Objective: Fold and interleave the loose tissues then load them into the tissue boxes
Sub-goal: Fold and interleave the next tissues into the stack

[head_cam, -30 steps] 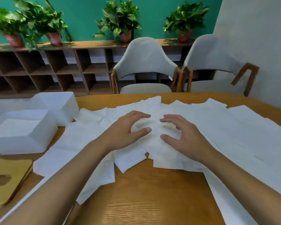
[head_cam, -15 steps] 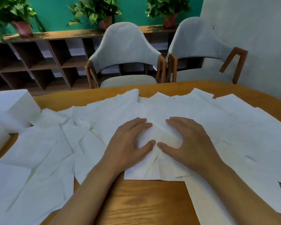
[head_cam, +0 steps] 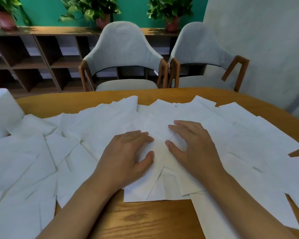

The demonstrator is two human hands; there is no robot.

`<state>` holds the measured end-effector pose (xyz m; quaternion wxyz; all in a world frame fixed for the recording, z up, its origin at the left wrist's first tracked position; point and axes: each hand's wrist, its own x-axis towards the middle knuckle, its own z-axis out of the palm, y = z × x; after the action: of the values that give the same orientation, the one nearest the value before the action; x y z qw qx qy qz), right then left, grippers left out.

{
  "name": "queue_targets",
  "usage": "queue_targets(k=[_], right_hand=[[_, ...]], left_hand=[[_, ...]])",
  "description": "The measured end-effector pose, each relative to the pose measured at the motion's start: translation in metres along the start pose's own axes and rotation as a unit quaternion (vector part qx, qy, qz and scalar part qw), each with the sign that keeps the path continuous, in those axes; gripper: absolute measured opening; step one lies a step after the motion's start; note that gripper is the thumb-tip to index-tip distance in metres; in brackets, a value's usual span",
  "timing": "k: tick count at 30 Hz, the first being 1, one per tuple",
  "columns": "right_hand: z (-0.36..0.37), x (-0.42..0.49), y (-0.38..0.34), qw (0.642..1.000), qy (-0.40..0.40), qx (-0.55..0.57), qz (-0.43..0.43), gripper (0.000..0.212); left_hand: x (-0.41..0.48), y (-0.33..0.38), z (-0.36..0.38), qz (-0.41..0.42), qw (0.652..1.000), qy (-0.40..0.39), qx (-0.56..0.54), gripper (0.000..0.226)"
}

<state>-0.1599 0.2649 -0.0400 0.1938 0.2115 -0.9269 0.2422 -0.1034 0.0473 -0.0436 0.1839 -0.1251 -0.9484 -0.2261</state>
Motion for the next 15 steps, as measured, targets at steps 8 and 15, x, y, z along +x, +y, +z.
queue_targets(k=[8,15], right_hand=[[0.003,0.002,-0.008,0.991,0.11,0.027,-0.077,0.014],[-0.012,-0.004,-0.016,0.97,0.108,0.114,-0.184,0.019]], left_hand=[[0.002,0.005,0.009,0.012,0.993,0.115,-0.022,0.029],[0.003,0.012,0.003,0.005,0.987,0.123,-0.107,0.054]])
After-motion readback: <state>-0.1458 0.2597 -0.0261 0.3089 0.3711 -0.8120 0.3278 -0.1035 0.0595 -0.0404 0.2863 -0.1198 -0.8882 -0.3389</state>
